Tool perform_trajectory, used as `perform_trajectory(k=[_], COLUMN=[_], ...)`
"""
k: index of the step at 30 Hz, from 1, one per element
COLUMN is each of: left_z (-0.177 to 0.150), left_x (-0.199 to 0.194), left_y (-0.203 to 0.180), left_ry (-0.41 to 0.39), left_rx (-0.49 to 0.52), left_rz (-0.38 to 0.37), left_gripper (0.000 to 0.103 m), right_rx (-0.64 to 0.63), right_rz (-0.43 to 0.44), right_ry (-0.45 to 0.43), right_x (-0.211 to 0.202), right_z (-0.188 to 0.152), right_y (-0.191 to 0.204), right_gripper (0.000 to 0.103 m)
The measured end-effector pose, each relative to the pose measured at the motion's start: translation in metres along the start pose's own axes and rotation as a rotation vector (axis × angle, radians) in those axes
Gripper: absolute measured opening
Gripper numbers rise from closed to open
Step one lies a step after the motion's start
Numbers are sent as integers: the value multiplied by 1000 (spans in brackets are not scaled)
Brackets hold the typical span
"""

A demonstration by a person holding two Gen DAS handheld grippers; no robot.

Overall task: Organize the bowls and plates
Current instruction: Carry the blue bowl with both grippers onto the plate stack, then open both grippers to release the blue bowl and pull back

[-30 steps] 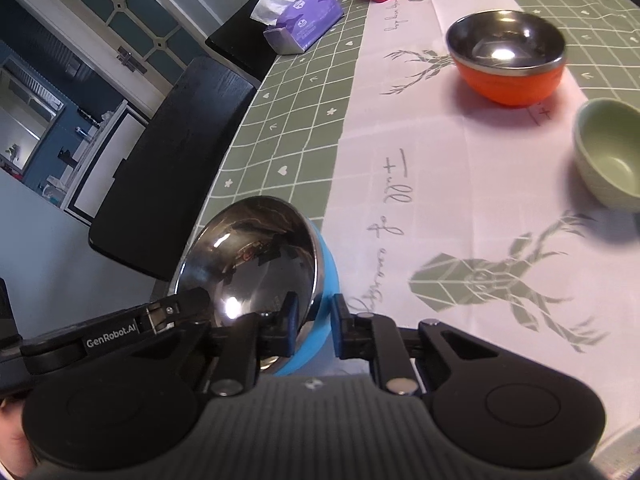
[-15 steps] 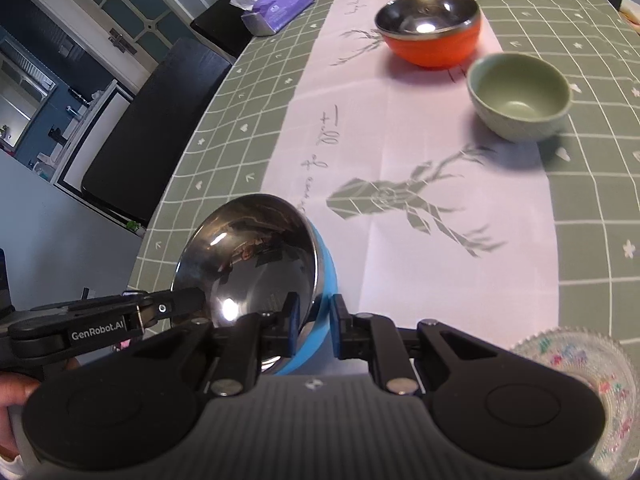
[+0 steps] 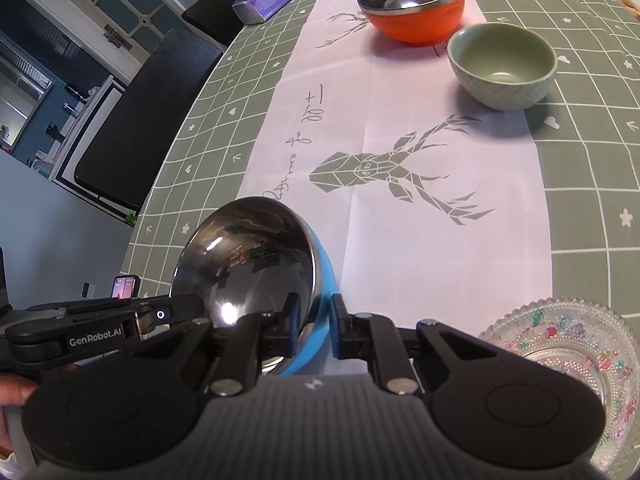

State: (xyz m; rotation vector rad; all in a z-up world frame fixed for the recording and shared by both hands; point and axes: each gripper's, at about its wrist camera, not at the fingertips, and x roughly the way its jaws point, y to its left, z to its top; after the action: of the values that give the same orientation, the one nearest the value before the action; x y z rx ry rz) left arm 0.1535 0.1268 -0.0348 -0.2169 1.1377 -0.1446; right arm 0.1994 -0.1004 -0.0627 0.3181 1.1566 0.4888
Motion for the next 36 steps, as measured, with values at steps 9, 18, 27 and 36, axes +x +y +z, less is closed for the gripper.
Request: perform_trajectory(k=[9,18,27,36], left_z=[2,2,11,45], left_x=[1,1,-20,-49], left_y=[0,1,4,-22], left_ry=[0,2,-129,-257], left_rx=[15,17,67,189], left_rz=[-4,-7,-1,-13], left_gripper=[13,20,45,48], right_rx=[-7,-27,-38,-27], right_rz=[2,-8,2,-28], right_ry=[-5,-16,-66,-150], right_x=[1,-1,-17,-49], right_z=[1,-1,3,23], right_y=[-1,2,-1,-18], right_gripper=[13,19,40,44])
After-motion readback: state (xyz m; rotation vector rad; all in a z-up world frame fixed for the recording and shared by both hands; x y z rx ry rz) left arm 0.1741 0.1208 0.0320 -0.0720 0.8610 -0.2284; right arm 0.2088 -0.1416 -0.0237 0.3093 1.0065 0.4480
